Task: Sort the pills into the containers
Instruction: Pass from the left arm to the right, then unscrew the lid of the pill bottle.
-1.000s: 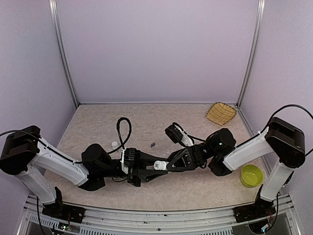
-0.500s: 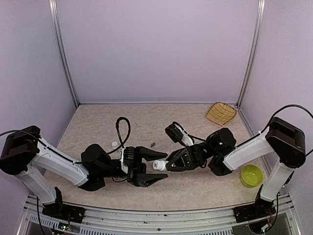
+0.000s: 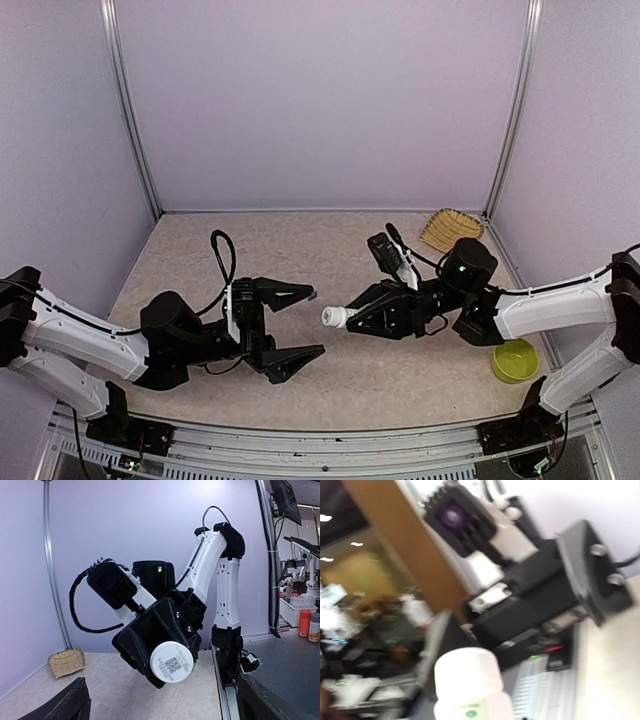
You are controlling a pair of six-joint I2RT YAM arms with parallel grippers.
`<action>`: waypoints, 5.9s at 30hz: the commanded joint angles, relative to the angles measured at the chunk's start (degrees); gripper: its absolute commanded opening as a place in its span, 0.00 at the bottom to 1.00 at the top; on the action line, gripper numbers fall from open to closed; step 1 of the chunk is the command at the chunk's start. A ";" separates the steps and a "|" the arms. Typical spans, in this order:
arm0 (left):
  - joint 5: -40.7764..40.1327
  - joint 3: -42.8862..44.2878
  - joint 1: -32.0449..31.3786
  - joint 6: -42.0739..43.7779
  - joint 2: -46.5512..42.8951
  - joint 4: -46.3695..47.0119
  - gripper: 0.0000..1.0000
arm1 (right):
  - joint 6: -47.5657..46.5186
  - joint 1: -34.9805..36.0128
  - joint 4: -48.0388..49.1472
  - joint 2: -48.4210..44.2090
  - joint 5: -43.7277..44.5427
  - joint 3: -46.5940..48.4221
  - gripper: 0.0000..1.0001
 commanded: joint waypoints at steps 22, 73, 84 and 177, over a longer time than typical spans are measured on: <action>8.14 9.11 1.82 7.61 0.68 -21.88 0.76 | -30.90 3.51 -13.76 -11.33 18.19 -8.02 0.20; 12.52 13.77 2.78 6.14 4.42 -26.72 0.03 | -36.69 4.25 -23.95 -13.21 18.67 -6.14 0.43; 8.17 14.85 2.80 1.93 5.02 -26.51 0.18 | -37.14 4.26 -23.19 -12.77 19.57 -6.60 0.23; 9.30 14.97 0.41 -1.45 2.94 -15.51 0.98 | -29.83 7.66 0.87 -13.88 31.03 -12.78 0.21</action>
